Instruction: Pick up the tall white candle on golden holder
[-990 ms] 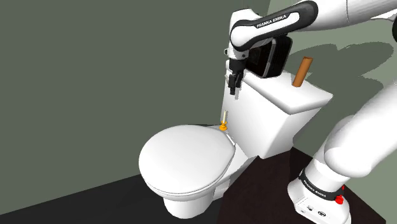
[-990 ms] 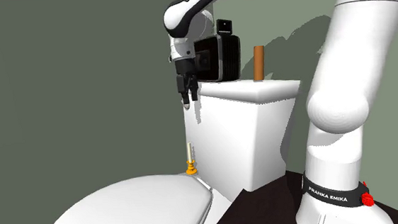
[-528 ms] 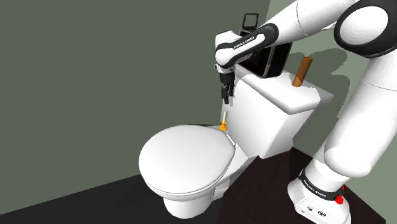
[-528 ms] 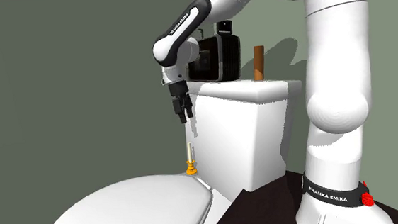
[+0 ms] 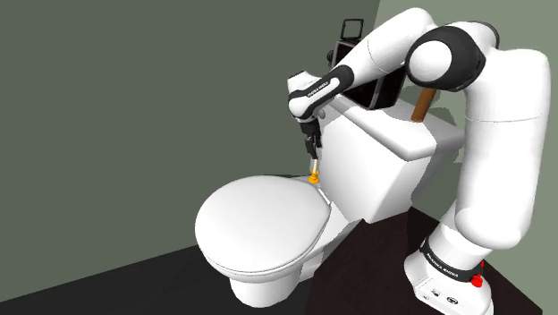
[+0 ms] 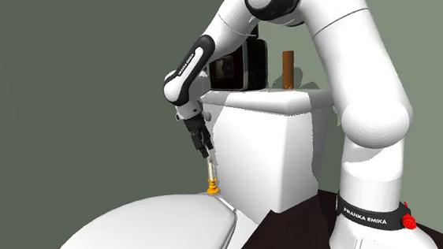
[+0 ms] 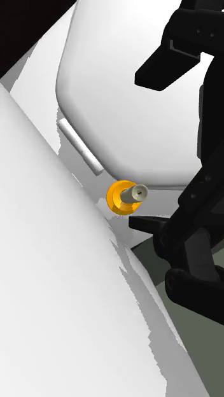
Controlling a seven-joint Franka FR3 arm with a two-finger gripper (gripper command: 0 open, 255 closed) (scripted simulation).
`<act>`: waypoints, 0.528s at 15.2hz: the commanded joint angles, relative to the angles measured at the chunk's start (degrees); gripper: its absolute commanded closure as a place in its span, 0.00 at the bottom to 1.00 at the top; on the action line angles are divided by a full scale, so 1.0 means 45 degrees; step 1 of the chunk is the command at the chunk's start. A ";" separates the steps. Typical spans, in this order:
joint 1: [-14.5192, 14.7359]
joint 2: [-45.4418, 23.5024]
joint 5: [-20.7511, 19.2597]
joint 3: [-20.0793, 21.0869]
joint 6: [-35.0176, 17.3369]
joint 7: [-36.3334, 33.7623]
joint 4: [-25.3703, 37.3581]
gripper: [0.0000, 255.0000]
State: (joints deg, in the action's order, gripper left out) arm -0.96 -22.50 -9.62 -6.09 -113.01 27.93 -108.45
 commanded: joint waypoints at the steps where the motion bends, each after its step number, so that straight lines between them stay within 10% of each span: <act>1: -0.0005 -0.1147 -0.0240 -0.0031 -0.0053 0.0131 0.0760 0.00; 8: -0.0032 -0.3051 -0.0594 -0.0095 -0.0314 0.0288 0.1911 0.00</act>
State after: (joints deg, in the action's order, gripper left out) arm -0.98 -35.35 -12.26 -6.48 -114.03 29.16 -100.34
